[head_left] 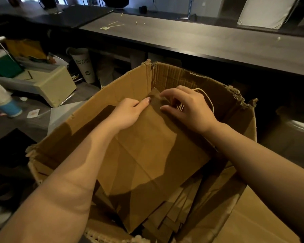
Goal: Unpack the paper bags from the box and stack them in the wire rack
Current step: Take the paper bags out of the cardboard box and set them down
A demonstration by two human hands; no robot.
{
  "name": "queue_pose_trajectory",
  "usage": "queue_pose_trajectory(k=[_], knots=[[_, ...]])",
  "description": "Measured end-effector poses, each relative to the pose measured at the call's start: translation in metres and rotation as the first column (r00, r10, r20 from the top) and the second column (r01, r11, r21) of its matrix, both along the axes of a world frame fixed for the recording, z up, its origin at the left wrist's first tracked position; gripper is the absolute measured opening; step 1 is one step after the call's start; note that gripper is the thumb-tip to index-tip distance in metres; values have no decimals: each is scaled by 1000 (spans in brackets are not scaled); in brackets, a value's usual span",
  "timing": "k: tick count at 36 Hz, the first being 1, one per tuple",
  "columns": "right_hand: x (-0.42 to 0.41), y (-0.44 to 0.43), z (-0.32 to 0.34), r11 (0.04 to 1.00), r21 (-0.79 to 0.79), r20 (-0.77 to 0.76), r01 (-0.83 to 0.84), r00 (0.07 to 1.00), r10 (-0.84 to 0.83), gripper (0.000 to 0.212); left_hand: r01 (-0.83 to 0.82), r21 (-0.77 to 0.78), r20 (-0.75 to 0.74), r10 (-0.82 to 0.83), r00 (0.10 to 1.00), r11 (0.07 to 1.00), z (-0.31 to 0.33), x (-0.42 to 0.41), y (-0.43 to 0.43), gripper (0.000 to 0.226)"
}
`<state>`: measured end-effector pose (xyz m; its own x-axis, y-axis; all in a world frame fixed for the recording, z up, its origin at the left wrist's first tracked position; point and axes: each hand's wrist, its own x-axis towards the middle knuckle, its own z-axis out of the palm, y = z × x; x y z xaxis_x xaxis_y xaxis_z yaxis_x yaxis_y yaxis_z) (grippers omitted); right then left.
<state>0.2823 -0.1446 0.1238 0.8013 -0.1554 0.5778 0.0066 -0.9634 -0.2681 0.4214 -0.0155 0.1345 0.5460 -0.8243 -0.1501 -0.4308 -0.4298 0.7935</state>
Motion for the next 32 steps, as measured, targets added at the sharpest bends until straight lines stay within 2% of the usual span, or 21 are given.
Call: queue_pose_trajectory(k=[6,9,11,15,19,22,27,29,32], knots=[[0,-1,-2,996,3,18,91,996,-91,28,-100,-94,60,106,992,991,-1,1,-2,59],[-2,-1,-2,990,-7,83,141,987,-139,25,-156,-106,78,165,983,982,-4,5,-2,50],[-2,-1,-1,984,44,131,171,976,-175,25,-215,-122,83,226,971,969,-4,10,0,45],[-4,-3,3,940,248,169,233,945,-279,32,-340,-173,39,351,935,924,-3,21,5,44],[-5,-6,5,847,447,129,288,916,-379,40,-454,-223,-33,459,888,863,-2,27,8,43],[-4,-7,4,763,566,13,313,922,-388,52,-506,-214,-94,498,862,836,-2,28,9,37],[-2,-5,4,556,762,-192,332,936,-295,70,-546,-188,-176,519,836,816,-1,25,10,34],[-3,-4,5,465,819,-236,336,936,-261,72,-556,-180,-181,529,829,811,0,26,11,34],[-4,-2,8,385,861,-270,334,940,-211,67,-569,-164,-191,540,819,805,0,26,12,33]])
